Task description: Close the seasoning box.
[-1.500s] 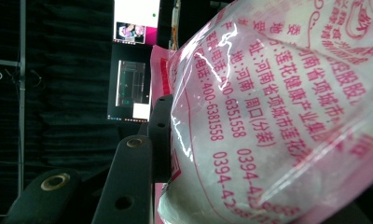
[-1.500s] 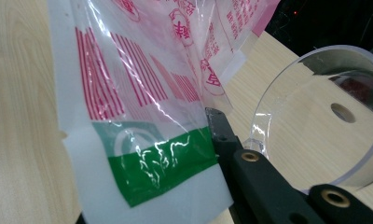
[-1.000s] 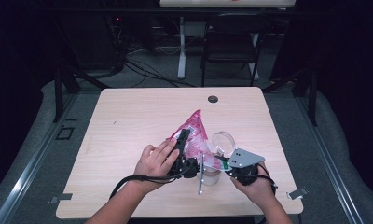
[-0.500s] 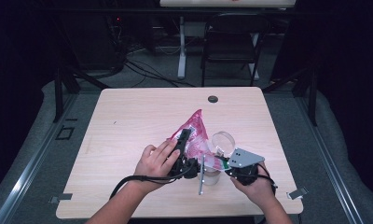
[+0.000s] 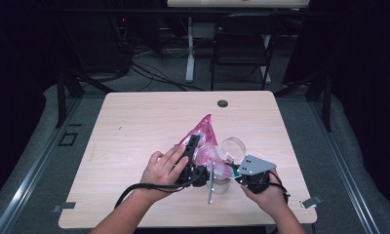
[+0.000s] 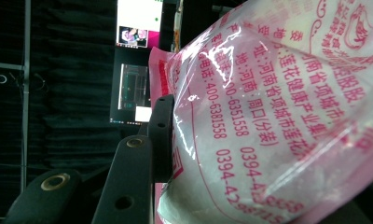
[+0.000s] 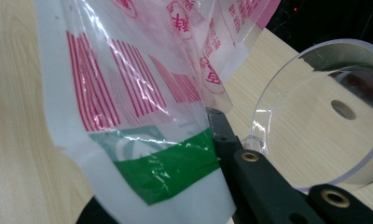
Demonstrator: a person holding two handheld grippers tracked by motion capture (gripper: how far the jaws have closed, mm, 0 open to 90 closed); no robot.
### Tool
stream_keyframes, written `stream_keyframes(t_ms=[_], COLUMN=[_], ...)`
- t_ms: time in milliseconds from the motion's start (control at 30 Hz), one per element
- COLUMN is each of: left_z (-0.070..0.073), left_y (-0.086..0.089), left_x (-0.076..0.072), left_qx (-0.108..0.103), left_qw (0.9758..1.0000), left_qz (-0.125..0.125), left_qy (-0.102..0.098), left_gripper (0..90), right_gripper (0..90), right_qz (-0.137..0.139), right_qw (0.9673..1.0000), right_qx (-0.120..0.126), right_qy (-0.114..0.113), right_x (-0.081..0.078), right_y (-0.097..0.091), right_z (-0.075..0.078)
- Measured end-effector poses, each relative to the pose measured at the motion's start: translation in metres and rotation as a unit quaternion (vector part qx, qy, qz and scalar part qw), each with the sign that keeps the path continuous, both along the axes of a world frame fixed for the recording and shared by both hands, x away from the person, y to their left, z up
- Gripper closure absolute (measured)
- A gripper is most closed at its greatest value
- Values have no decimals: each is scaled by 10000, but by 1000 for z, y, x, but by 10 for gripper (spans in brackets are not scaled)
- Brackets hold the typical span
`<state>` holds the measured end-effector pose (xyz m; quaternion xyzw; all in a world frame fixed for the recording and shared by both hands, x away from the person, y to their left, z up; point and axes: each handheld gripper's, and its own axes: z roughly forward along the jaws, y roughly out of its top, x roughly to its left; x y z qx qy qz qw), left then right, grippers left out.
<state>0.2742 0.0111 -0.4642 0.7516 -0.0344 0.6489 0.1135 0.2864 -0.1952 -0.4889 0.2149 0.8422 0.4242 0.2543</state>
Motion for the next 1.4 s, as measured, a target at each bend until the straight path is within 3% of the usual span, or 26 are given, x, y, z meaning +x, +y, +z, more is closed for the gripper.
stream_keyframes(t_ms=[1400], left_z=[-1], left_y=[-1], left_x=[-1], left_qx=[-37], left_qw=[10000], left_qz=[-10], left_qy=[43], left_gripper=[653], right_gripper=[898], right_qz=[-15], right_qw=[10000], right_qx=[-24], right_qy=[47], right_x=[1], right_y=[0], right_z=[-2])
